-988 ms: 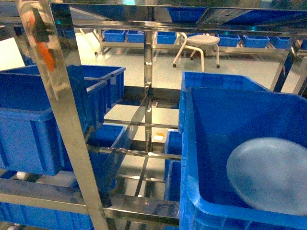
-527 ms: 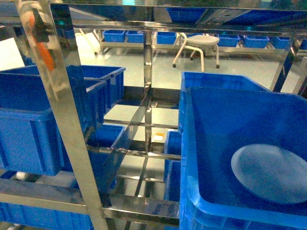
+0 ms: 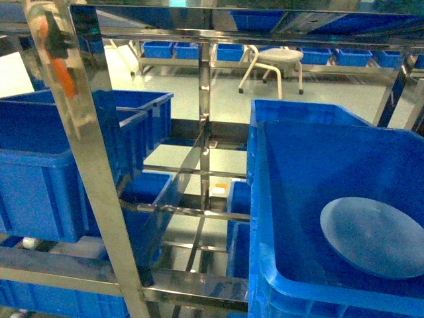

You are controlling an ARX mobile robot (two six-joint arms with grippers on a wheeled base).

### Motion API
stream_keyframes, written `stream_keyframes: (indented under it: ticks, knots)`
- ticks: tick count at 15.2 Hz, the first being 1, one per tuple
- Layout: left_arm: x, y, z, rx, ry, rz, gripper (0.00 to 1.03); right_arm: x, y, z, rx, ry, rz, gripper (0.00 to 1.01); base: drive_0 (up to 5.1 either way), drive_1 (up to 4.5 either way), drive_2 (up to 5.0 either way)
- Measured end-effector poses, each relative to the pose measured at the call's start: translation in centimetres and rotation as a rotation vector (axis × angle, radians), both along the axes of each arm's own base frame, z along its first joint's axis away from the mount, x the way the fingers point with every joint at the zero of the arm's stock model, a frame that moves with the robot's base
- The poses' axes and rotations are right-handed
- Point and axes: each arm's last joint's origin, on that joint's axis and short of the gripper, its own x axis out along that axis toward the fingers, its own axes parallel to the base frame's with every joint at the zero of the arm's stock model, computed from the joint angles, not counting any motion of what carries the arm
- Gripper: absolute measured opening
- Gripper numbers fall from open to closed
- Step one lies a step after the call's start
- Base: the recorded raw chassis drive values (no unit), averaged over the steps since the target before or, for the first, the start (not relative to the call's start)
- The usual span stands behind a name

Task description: Place blue tray on left shelf second layer neatly

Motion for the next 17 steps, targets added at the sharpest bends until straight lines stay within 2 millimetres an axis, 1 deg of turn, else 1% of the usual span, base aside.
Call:
stream_keyframes:
  ticks: [4, 8, 10, 11, 13, 15, 17]
  knots:
    - [0.0, 0.0, 0.0, 0.000, 0.000, 0.000, 0.98, -2.5, 0.3, 1.8, 0.029, -0.015, -0.007, 0.98, 0.0, 0.00, 0.0]
    - [0.0, 0.0, 0.0, 0.000, 0.000, 0.000, 0.98, -6.3, 1.4, 4.6, 0.078, -0.040, 0.000, 0.98, 0.0, 0.00, 0.0]
    - [0.0, 0.0, 0.0, 0.000, 0.000, 0.000, 0.98, -7.8, 1.8, 5.4, 0.091, -0.046, 0.008, 0.98, 0.0, 0.00, 0.0]
    - [0.0, 0.0, 0.0, 0.000, 0.000, 0.000, 0.98, -8.4, 1.9, 5.6, 0.093, -0.049, 0.007, 0.98, 0.0, 0.00, 0.0]
    - [0.0, 0.0, 0.0, 0.000, 0.000, 0.000, 0.98, -10.5, 2.1, 6.1, 0.110, -0.041, 0.007, 0.98, 0.0, 0.00, 0.0]
    - [0.0, 0.0, 0.0, 0.000, 0.000, 0.000, 0.98, -12.3, 2.1, 6.0, 0.117, -0.015, 0.005, 0.98, 0.0, 0.00, 0.0]
    - [0.0, 0.0, 0.0, 0.000, 0.000, 0.000, 0.98, -13.5, 1.9, 5.7, 0.117, -0.006, -0.005, 0.98, 0.0, 0.00, 0.0]
